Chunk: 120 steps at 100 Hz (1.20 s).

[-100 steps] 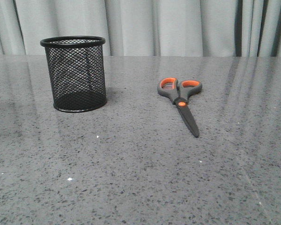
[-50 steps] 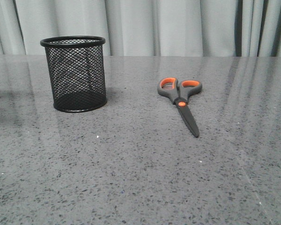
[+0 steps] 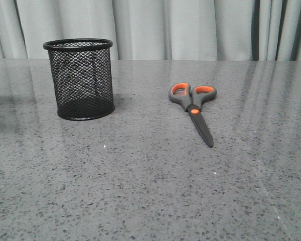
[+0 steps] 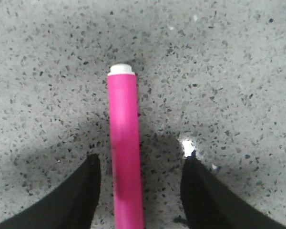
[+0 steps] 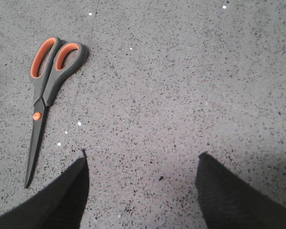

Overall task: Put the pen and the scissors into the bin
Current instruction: 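Lower the open left gripper around the pink marker and close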

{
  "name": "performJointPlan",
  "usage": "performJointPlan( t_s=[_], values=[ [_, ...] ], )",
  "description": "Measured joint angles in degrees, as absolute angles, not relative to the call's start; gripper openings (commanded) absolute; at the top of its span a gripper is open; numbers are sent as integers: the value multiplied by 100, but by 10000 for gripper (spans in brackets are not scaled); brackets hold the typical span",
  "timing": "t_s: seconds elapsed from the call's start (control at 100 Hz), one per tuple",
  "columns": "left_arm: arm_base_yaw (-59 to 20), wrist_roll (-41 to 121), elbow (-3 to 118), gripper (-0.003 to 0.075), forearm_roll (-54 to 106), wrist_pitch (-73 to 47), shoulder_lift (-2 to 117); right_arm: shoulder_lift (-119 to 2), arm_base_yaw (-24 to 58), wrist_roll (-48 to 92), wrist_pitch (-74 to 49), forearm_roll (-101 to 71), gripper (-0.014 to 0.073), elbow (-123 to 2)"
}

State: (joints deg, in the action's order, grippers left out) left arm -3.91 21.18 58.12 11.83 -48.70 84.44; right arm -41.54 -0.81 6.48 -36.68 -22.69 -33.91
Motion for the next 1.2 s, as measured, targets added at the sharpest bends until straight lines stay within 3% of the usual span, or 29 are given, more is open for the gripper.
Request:
performJointPlan(
  t_s=[1.2],
  values=[
    [-391, 2118, 5812, 351, 1183, -4900, 8495, -4154, -81, 662, -3783, -2269, 433, -3391]
  ],
)
